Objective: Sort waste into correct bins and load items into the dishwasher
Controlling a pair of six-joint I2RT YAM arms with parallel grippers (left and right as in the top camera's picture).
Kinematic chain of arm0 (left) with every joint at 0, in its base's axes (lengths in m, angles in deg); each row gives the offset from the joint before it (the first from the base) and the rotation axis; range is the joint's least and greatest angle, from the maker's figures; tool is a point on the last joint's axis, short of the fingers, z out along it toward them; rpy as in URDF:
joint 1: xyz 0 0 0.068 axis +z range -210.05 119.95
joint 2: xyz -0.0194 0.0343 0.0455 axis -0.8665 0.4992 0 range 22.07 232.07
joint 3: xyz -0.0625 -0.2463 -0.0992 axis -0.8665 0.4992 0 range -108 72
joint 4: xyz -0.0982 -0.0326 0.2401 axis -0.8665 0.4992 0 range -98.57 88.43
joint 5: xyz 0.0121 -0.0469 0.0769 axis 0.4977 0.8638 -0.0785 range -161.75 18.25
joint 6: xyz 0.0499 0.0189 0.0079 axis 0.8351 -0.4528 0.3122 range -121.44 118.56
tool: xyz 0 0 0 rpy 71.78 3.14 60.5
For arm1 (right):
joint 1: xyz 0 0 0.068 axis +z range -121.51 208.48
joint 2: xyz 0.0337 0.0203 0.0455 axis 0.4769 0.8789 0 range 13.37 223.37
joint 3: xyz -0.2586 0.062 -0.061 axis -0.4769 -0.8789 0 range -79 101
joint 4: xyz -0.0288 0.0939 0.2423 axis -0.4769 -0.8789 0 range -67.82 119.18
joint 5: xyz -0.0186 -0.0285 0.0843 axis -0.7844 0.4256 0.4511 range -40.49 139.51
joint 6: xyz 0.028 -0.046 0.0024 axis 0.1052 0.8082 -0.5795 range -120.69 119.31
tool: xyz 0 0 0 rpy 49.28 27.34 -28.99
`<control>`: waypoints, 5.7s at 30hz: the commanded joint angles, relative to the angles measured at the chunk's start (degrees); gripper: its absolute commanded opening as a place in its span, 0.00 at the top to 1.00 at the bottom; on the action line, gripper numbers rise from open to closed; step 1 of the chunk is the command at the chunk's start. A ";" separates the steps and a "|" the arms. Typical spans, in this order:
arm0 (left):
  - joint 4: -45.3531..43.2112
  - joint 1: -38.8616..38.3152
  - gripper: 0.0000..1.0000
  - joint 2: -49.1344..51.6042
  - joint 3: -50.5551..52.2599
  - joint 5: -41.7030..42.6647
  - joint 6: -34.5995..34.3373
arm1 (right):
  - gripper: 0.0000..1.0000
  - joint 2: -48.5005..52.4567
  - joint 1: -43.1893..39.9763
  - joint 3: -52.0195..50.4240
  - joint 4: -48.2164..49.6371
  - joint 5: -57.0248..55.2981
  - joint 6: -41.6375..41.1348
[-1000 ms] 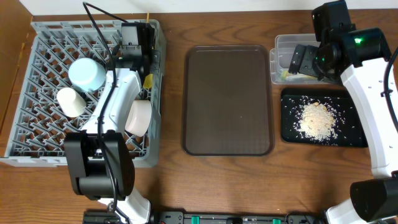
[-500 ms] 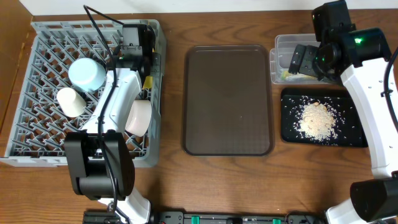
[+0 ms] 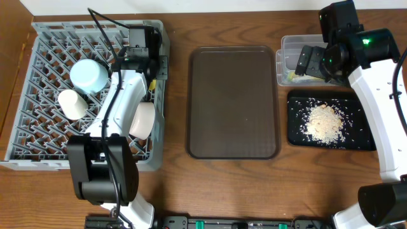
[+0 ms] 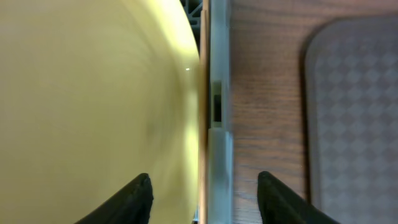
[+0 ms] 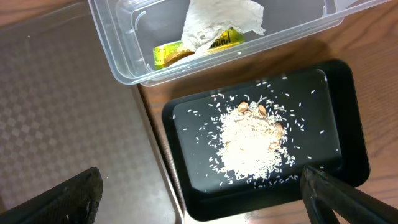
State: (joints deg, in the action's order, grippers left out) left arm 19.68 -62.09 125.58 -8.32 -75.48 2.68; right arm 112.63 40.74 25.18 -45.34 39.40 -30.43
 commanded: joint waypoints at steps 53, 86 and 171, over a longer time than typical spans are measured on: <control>46.38 1.22 0.07 -83.08 21.97 24.06 -13.20 | 0.01 -0.57 -0.94 0.22 -0.04 -0.57 -0.44; -15.65 1.01 0.05 -103.41 74.20 14.16 -5.81 | 0.01 -0.57 -0.94 0.22 -0.04 -0.57 -0.44; -24.90 2.25 0.05 -103.27 80.08 10.54 -3.72 | 0.01 -20.15 6.84 -28.89 20.11 -8.96 3.89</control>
State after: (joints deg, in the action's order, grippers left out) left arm -6.07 -60.11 22.65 70.17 -64.68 -1.56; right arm 97.92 47.47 4.59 -29.12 32.10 -27.34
